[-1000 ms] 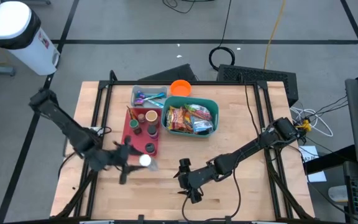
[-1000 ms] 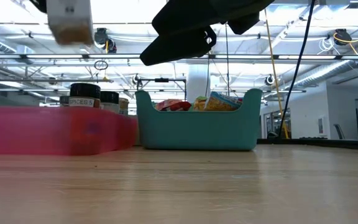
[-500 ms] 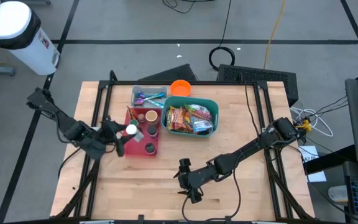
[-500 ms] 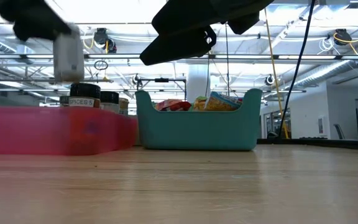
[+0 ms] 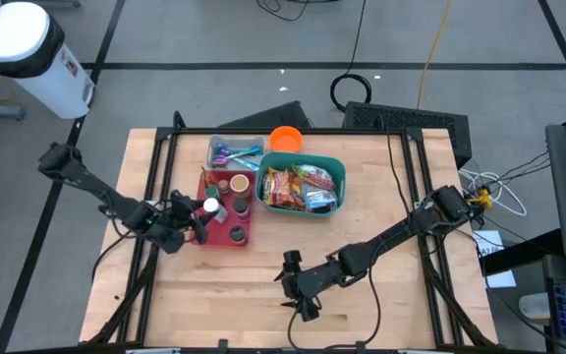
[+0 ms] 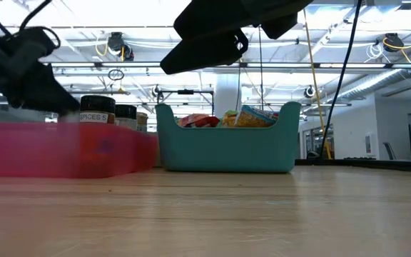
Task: Pick & Place Food Item
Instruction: Put the white spice bottle into the red bin, then return to Home Position
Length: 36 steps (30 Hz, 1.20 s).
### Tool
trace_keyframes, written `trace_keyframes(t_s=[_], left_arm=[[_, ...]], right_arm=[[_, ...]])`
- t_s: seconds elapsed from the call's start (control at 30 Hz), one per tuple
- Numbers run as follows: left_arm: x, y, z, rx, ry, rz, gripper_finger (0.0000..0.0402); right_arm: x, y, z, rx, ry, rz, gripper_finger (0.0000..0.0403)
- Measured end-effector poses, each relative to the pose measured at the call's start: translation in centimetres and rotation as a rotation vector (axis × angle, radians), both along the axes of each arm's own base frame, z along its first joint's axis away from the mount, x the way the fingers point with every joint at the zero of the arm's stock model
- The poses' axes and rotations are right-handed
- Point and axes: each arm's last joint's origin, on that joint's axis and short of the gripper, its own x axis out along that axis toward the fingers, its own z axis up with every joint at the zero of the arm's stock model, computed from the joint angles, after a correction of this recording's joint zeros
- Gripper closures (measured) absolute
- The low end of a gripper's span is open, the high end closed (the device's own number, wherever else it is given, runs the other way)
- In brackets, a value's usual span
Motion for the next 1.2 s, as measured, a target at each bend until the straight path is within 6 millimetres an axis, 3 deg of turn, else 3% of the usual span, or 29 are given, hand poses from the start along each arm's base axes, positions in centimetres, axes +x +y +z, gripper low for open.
trace_keyframes(t_s=[0.27, 0.53, 0.77, 1.0, 1.2], left_arm=[[0.1, 0.3, -0.8, 0.007, 0.028, -0.025, 0.0197], [0.3, 0.4, -0.7, -0.024, 0.005, -0.010, 0.0071], [0.9, 0.0, 0.0, -0.081, -0.055, -0.068, 0.0014], [1.7, -0.8, 3.4, -0.005, -0.018, -0.316, 0.0005], [1.7, -1.1, 8.6, 0.171, -0.050, -0.527, 0.0007]], right_arm=[[0.0, 0.0, 0.0, 0.001, -0.002, -0.001, 0.0096], [0.0, 0.0, 0.0, 0.001, -0.002, 0.000, 0.0096], [0.0, 0.0, 0.0, -0.001, 0.002, 0.000, 0.0096], [0.0, 0.0, 0.0, -0.001, 0.002, 0.000, 0.0096], [0.0, 0.0, 0.0, -0.001, 0.003, 0.000, 0.0096]])
